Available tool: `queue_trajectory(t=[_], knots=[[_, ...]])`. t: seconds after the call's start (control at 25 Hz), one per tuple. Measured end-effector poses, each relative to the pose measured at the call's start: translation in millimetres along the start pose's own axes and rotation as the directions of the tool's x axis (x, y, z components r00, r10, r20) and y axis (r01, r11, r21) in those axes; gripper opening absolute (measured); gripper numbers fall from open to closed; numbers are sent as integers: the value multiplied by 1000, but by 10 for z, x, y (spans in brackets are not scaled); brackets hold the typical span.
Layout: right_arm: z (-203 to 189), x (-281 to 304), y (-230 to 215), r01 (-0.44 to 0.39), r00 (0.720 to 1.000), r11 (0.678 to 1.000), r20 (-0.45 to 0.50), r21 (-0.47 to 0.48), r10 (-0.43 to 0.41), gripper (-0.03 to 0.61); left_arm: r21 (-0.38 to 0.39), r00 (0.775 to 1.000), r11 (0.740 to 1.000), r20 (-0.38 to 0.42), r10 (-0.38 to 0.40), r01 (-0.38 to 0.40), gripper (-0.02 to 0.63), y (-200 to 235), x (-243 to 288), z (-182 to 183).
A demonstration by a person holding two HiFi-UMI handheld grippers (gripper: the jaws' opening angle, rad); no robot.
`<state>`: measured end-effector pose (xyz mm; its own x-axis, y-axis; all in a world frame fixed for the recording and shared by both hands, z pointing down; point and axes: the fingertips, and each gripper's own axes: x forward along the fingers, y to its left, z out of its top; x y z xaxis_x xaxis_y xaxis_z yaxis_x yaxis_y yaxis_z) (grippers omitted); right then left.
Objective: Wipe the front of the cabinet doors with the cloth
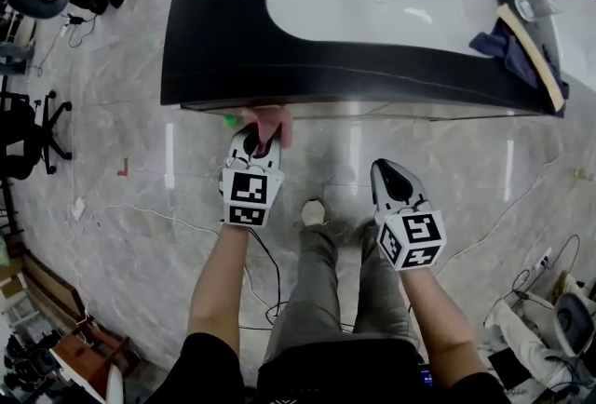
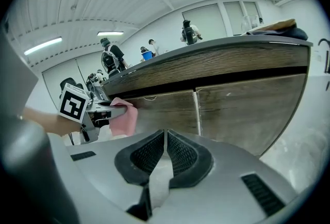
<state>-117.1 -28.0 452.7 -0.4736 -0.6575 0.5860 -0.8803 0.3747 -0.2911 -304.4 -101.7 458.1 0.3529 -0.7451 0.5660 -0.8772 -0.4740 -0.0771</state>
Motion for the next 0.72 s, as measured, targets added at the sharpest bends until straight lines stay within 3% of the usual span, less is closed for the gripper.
queue_trajectory(t=[0.72], knots=[[-188,-708,-1165,85,995,989,44,118,-91,43,103,982,977,11,-191,189,12,-1626,791,603]])
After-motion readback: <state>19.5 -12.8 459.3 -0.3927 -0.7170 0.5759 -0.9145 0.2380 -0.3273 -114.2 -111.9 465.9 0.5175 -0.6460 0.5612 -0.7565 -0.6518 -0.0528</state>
